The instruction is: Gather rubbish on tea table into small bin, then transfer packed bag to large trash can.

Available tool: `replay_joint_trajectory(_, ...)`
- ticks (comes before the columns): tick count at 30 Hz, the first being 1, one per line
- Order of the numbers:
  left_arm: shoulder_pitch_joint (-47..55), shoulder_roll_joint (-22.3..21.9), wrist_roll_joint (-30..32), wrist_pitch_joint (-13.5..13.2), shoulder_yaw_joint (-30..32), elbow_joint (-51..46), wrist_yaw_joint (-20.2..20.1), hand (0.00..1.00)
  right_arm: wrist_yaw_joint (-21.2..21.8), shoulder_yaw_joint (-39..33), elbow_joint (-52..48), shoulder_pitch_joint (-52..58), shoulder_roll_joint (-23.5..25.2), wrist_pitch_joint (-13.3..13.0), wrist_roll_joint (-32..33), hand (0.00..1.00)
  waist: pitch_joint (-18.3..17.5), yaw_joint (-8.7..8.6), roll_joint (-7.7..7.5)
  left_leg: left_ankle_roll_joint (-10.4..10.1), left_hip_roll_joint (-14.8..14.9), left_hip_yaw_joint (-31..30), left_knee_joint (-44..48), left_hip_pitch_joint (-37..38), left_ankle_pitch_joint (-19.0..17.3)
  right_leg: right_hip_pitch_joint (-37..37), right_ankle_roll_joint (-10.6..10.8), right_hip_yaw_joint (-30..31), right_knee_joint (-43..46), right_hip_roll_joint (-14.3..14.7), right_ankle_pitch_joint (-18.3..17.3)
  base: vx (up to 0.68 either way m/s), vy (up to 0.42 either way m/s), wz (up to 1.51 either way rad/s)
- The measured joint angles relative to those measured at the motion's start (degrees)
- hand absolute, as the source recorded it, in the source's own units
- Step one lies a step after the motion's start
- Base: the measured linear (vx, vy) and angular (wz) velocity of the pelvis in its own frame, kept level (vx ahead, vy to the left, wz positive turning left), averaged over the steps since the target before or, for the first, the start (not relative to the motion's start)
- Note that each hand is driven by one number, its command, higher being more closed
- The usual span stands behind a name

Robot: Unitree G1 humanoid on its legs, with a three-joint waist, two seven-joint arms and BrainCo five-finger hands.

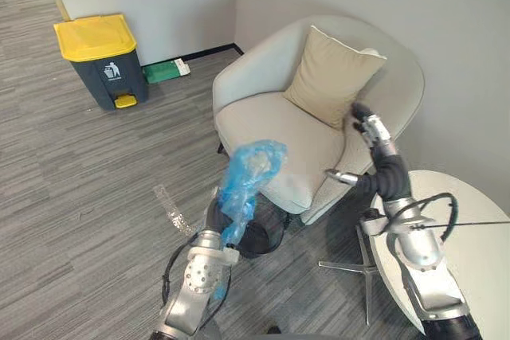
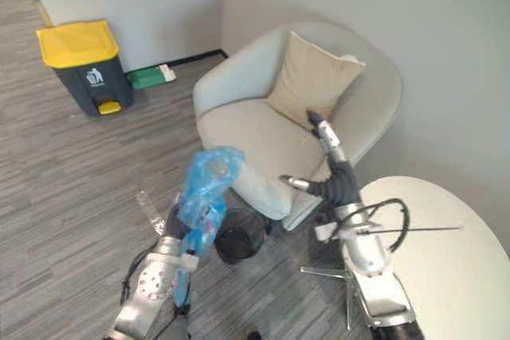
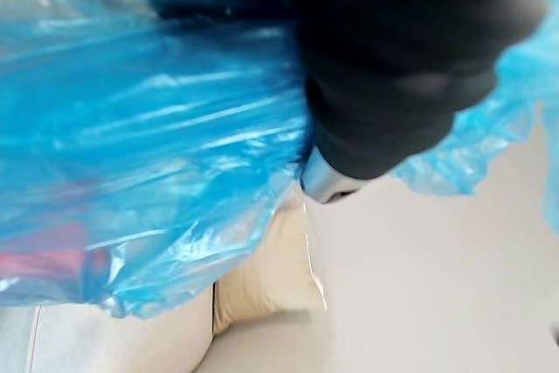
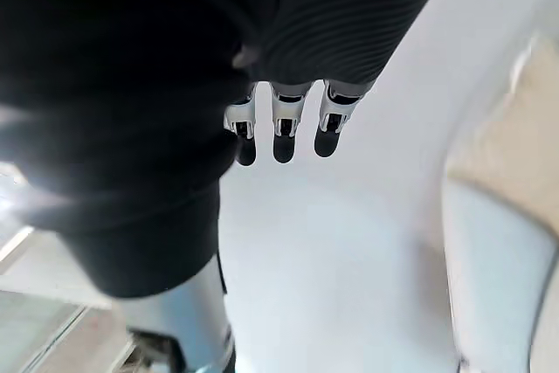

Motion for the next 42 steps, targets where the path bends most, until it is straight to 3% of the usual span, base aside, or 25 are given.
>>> replay_joint_trajectory(5,1.67,-2.11,-3.90,0.14,3.73,0.11,-0.05,1.00,-2.41,-4.76,5.93,3.15,13.74,0.43,0.09,0.00,0.03,-0.75,0.48,0.00,-0.11,0.04,0.27,0.02,0.00,-0.01,0.00,0.00,-0.01,-0.13,0.00,0.00,0.000,0.00)
replay_joint_trajectory(10,3.64,-2.88,-6.55,0.42,5.76,3.51,-2.01,1.00,-2.66,-7.51,14.56,7.04,19.26,3.62,0.11,0.00,0.26,-1.26,1.73,0.08,-0.23,0.06,0.23,0.02,-0.06,-0.02,0.02,0.00,0.00,-0.29,0.01,0.00,0.000,0.00)
replay_joint_trajectory(26,4.44,-2.01,-11.26,2.04,11.04,26.99,-7.58,1.00,-4.22,-14.15,54.87,5.32,20.25,7.52,0.22,0.00,-0.13,-1.38,5.71,-0.07,-0.27,0.82,0.00,2.69,-1.10,3.08,0.36,0.66,-1.40,-0.42,0.00,0.01,-0.006,-0.01)
replay_joint_trajectory(33,4.37,-1.98,-12.59,3.20,14.55,36.56,-7.63,1.00,-3.97,-14.29,60.19,4.90,20.23,8.69,1.34,0.00,0.16,-1.44,6.07,-0.06,-0.50,1.40,-0.01,4.00,-1.72,4.05,0.67,1.16,-1.59,-0.78,-0.44,0.00,-0.003,-0.03)
replay_joint_trajectory(42,3.47,-1.98,-12.93,3.91,14.80,42.91,-7.43,1.00,-3.93,-14.24,64.34,3.62,20.99,9.19,3.04,0.00,0.67,-1.67,5.35,-0.05,-1.38,1.70,-0.02,6.14,-2.74,6.32,1.02,1.17,-1.93,-1.61,-1.12,0.01,0.000,0.00)
